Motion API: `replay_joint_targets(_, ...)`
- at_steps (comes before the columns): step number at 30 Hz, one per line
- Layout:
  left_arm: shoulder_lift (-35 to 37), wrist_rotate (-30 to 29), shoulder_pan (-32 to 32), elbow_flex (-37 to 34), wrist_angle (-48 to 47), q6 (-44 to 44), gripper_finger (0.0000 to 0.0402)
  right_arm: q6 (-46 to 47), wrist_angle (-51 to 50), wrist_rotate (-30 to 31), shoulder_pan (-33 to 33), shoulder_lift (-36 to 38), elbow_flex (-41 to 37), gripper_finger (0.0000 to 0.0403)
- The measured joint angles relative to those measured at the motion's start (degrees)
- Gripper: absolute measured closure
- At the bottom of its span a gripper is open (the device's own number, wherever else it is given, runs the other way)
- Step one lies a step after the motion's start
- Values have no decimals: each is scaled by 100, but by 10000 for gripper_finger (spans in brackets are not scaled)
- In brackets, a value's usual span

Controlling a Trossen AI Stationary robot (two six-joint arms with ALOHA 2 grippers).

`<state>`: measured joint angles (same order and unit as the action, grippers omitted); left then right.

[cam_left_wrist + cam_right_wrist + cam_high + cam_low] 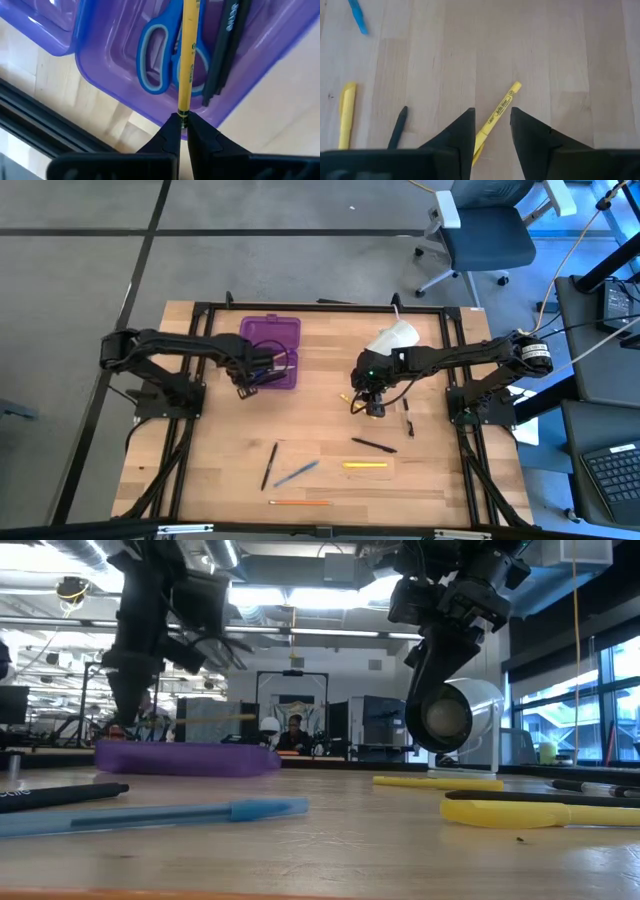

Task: Pick & place school supplies into a supply box
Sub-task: Put the yellow pencil into the purple box organizer, then put the top yellow pen into the purple box organizer

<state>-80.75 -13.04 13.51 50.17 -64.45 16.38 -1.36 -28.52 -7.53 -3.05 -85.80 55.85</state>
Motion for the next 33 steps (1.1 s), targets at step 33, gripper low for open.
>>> replay_joint_targets(33,-245,-87,75,545,-592,-478,313,890,-230,24,-12,0,0,275)
